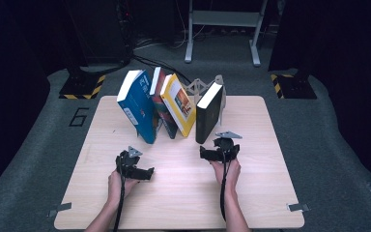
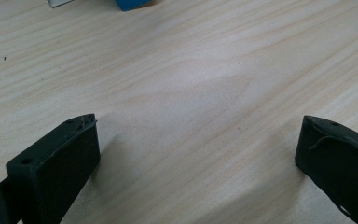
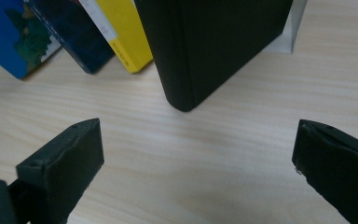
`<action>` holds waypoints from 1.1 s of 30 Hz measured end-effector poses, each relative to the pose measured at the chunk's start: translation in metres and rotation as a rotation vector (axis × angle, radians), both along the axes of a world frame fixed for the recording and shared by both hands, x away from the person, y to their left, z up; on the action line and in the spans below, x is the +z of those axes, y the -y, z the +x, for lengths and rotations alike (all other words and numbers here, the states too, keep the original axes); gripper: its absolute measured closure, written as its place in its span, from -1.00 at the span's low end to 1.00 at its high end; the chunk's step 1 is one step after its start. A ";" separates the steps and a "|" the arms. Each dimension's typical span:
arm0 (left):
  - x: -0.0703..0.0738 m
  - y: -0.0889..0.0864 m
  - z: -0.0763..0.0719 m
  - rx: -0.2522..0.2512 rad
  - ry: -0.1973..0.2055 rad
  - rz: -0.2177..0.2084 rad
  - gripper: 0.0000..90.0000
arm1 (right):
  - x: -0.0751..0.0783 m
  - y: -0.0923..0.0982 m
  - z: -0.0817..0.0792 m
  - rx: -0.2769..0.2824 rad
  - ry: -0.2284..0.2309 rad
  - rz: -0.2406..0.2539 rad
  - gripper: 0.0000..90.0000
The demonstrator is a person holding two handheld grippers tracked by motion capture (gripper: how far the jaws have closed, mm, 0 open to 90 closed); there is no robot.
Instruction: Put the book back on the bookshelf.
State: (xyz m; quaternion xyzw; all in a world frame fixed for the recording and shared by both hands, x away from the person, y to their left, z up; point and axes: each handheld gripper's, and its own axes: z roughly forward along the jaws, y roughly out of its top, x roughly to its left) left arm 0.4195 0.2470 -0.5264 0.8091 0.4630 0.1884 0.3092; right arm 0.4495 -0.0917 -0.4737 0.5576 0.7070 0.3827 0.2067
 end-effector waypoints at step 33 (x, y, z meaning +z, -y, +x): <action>-0.003 -0.002 -0.004 0.010 0.037 -0.019 -1.00 | 0.081 -0.054 0.059 -0.163 0.130 -0.079 -0.25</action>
